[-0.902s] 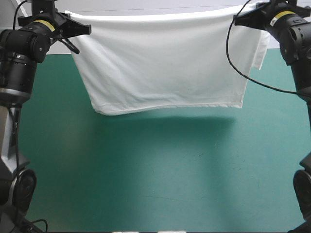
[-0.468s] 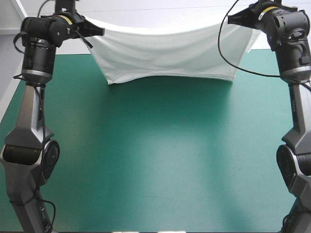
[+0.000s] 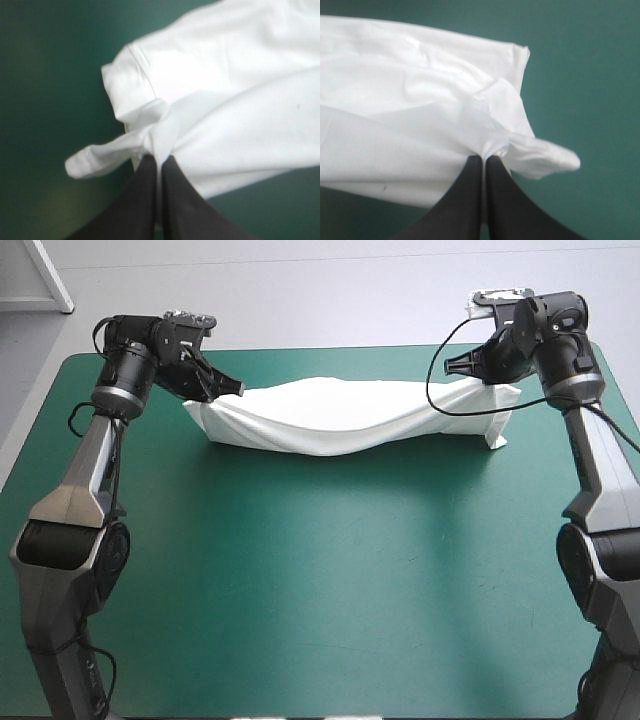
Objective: Fold the cloth
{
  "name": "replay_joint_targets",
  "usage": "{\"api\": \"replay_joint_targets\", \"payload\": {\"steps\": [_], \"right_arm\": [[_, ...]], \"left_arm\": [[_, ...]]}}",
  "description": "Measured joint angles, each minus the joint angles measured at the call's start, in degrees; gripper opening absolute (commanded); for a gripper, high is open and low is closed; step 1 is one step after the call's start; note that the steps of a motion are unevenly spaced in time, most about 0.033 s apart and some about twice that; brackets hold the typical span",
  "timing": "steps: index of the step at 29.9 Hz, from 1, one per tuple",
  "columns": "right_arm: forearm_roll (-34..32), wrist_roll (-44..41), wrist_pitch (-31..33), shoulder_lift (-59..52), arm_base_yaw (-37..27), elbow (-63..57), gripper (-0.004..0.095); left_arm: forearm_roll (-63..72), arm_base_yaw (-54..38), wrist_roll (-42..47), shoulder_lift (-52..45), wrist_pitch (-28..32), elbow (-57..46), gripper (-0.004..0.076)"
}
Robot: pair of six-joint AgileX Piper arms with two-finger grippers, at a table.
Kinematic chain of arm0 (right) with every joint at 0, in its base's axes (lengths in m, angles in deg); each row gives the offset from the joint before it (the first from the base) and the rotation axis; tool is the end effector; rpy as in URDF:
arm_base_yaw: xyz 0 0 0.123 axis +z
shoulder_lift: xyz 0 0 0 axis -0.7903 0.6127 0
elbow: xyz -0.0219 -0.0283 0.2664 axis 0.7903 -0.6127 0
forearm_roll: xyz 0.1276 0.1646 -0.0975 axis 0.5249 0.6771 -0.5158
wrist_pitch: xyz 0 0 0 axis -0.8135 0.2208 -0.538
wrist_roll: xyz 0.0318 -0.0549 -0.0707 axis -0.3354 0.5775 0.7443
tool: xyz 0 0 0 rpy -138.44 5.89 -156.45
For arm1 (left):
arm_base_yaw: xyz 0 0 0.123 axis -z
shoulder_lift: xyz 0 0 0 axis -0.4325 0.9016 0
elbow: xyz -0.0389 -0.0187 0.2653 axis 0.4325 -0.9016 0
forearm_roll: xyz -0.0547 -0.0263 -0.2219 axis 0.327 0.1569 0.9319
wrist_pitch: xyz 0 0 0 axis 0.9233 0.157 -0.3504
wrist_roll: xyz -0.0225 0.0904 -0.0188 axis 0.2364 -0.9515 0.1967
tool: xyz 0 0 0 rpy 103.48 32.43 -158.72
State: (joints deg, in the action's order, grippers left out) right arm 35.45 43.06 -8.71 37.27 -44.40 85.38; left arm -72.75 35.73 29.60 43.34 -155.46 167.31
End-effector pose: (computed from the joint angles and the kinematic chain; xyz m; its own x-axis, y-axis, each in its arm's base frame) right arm 0.3966 0.0490 0.3694 -0.8080 -0.0929 -0.5819 -0.0885 0.9954 -0.0361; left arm 0.4101 -0.0769 0.3377 -0.8221 0.2452 -0.5138 0.2760 0.9610 0.0171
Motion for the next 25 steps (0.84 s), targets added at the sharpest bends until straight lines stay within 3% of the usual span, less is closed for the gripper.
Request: {"api": "replay_joint_targets", "payload": {"steps": [16,23,25], "right_arm": [[2.7,0.4,-1.1,-25.2,0.0,-53.4,-0.0018],[4.4,1.3,-2.8,-31.8,0.0,-67.9,-0.0017],[4.9,2.1,-3.8,-32.4,0.0,-70.0,0.0024]], "left_arm": [[1.5,0.0,-0.1,-32.0,1.9,-60.5,-0.001],[2.2,0.0,0.0,-39.2,4.8,-74.6,-0.0008],[2.2,0.0,-0.1,-39.5,5.9,-76.0,0.0025]]}}
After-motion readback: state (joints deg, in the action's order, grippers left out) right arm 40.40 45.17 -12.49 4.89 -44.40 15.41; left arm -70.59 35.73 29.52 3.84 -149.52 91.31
